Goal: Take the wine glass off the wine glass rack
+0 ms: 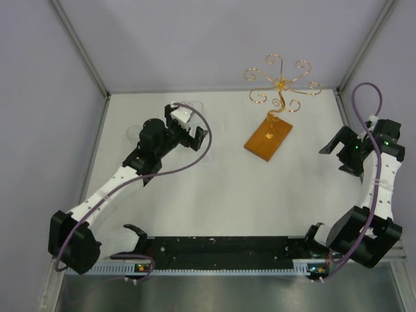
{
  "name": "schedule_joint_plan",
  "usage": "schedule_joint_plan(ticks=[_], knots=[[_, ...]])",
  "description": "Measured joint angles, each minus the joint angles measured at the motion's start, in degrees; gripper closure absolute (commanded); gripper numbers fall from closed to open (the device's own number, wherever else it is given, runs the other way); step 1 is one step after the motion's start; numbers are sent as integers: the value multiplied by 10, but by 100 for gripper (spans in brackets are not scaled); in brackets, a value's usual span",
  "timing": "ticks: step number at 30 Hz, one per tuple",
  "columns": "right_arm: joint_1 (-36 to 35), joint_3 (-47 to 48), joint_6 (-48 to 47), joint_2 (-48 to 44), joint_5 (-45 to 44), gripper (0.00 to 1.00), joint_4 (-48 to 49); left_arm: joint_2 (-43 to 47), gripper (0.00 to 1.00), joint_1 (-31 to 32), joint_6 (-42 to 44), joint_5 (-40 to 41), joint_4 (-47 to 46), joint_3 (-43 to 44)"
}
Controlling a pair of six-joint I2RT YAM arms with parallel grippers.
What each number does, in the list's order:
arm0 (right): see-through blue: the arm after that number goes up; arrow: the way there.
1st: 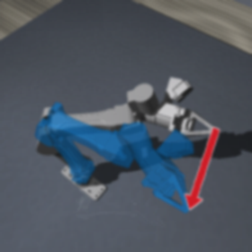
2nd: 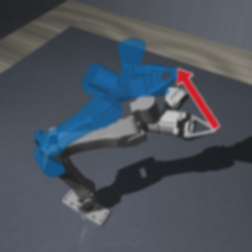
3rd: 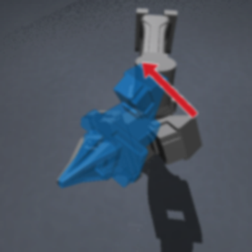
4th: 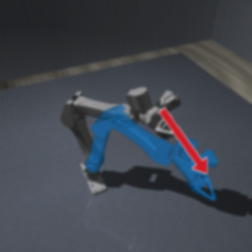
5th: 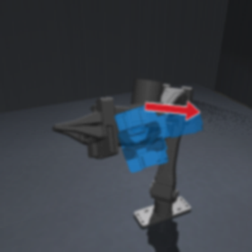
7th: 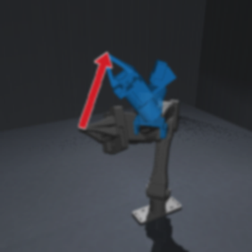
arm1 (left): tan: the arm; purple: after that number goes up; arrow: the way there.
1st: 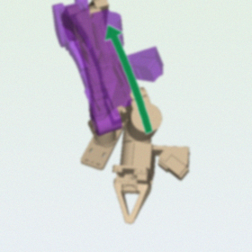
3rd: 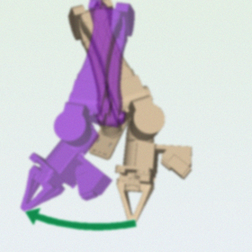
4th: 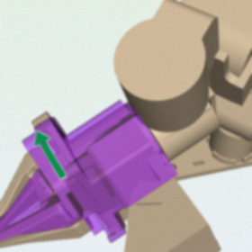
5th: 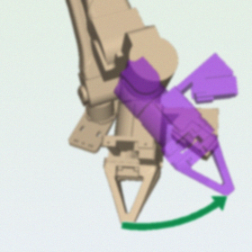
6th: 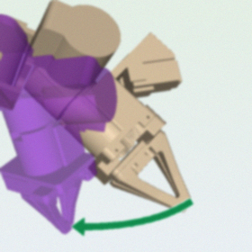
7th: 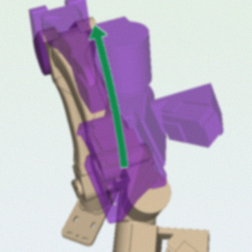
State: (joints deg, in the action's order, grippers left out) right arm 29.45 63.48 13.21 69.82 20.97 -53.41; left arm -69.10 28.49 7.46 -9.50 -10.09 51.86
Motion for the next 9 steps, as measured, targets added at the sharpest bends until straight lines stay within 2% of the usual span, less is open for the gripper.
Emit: schedule_joint_plan(ticks=[5,9], knots=[[0,12,-1,0,-3,1,1,87,1,-5,24,17,53,0],[0,12,-10,1,10,1,2,170,1,-32,50,34,122,0]])
